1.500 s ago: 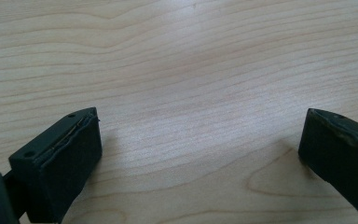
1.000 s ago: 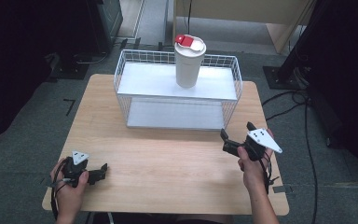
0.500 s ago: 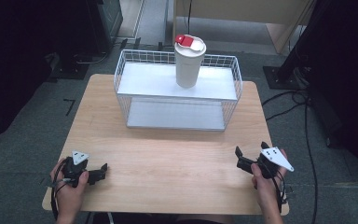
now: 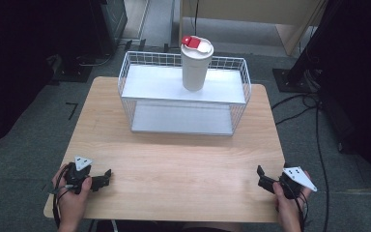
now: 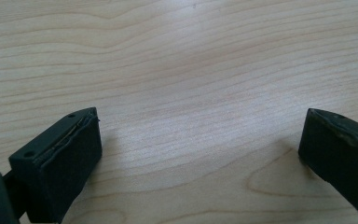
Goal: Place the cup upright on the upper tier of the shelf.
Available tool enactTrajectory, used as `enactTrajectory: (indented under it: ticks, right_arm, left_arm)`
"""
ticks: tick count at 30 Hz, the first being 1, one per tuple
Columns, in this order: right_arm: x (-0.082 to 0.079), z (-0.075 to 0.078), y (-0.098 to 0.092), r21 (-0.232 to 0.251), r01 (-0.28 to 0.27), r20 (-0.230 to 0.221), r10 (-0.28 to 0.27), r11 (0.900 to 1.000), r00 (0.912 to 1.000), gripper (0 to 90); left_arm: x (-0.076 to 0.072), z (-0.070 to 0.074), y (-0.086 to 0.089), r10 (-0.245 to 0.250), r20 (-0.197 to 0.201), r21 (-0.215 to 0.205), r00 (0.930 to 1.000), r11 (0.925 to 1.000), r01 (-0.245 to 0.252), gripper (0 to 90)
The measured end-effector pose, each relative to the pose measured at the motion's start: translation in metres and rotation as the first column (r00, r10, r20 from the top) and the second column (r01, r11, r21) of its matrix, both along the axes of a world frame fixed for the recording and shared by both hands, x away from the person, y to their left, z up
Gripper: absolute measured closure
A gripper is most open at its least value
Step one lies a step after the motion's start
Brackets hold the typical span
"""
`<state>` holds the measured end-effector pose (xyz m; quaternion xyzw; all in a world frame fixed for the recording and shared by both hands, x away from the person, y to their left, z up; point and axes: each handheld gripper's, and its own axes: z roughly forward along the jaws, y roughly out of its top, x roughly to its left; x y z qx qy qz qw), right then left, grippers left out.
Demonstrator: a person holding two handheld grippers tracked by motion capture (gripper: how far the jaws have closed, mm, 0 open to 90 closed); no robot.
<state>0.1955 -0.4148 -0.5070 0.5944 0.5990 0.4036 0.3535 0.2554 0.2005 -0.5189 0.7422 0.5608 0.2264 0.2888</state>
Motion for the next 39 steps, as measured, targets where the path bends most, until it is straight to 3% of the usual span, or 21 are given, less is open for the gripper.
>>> enactTrajectory:
  ticks: [7,12,13,18,21,22,23,26,27,39]
  right_arm:
    - [-0.008,-0.012,-0.005,-0.044,0.016,-0.062,-0.019,0.999,0.9979,0.0]
    - [-0.008,-0.013,-0.007,-0.04,0.007,-0.109,-0.011,0.999,0.994,0.0]
    - [-0.008,-0.014,-0.007,-0.04,-0.009,-0.157,0.002,0.999,0.9875,0.0]
    - [-0.009,-0.015,-0.007,-0.061,-0.024,-0.199,0.012,0.998,0.98,0.0]
    - [-0.01,-0.017,-0.007,-0.085,-0.028,-0.256,0.006,0.996,0.9666,0.0]
    - [-0.01,-0.017,-0.007,-0.085,-0.028,-0.256,0.006,0.996,0.9666,0.0]
    - [-0.009,-0.019,-0.007,-0.109,-0.05,-0.295,0.016,0.993,0.9553,0.0]
    - [-0.01,-0.019,-0.007,-0.088,-0.081,-0.315,0.05,0.993,0.9477,0.0]
    - [-0.009,-0.02,-0.01,-0.042,-0.1,-0.334,0.08,0.994,0.9391,0.0]
    - [-0.009,-0.02,-0.01,-0.041,-0.097,-0.335,0.078,0.994,0.9389,0.0]
  left_arm:
    - [0.0,0.0,0.0,0.0,0.0,0.0,1.0,1.0,0.0,0.0]
    - [0.0,0.0,0.0,-0.001,0.0,0.0,1.0,1.0,0.001,0.0]
    - [0.0,0.0,0.0,0.0,0.0,0.0,1.0,1.0,0.0,0.0]
    - [0.0,0.0,0.0,-0.001,0.0,0.0,1.0,1.0,0.001,0.0]
    - [0.0,0.0,0.0,0.0,0.0,0.0,1.0,1.0,0.0,0.0]
    - [0.0,0.0,0.0,0.0,0.0,0.0,1.0,1.0,0.0,0.0]
    - [0.0,0.0,0.0,0.0,0.0,0.0,1.0,1.0,0.0,0.0]
    - [0.0,0.0,0.0,0.0,0.0,0.0,1.0,1.0,0.0,0.0]
    - [0.0,0.0,0.0,0.0,0.0,0.0,1.0,1.0,0.0,0.0]
    - [0.0,0.0,0.0,0.0,0.0,0.0,1.0,1.0,0.0,0.0]
